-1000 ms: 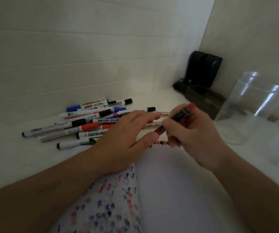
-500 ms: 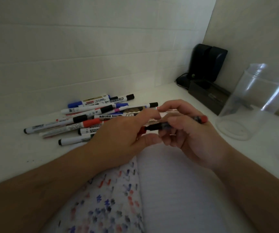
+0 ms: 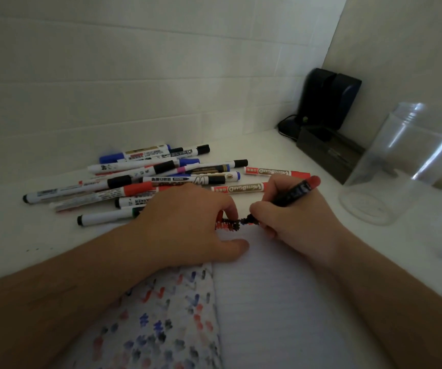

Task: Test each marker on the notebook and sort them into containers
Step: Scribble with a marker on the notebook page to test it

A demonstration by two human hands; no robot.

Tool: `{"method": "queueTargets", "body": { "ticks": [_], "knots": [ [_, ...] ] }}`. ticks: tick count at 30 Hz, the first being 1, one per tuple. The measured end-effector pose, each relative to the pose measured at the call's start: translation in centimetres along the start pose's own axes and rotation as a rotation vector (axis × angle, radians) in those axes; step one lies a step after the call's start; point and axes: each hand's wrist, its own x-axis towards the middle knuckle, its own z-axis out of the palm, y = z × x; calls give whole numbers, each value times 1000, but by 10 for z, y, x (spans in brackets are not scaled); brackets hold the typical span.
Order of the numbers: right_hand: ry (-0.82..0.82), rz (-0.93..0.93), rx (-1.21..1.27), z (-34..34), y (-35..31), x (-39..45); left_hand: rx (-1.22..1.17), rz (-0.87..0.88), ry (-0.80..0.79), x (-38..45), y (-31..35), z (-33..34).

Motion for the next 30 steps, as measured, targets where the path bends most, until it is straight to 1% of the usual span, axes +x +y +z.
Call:
{"method": "queueTargets", "body": {
  "ticks": [5,8,11,14,18,21,23,26,30],
  "knots": [
    [-27,40,-1,1,4,3,-15,-14,-26,0,0,0],
    [-43,24,-30,2,3,3,-11,-13,-17,0,-1,0],
    [-12,-7,-73,4,3,4,-10,-8,-14,1,-1,1],
    [5,-6,-47,3,5,4,-11,-9,-20,1,-1,0],
    [-20,22,25,1,5,2,-1,-7,-18,1,0,0],
    [-45,0,-36,2,4,2,-4,-10,-11,1,0,0],
    [-31,-14,-59,3,5,3,-6,-10,-18,1,0,0],
    [1,-5,-29,3,5,3,-12,-7,-16,0,0,0],
    [-10,24,42,2,4,1,-14,-10,-23,0,0,0]
  ]
}}
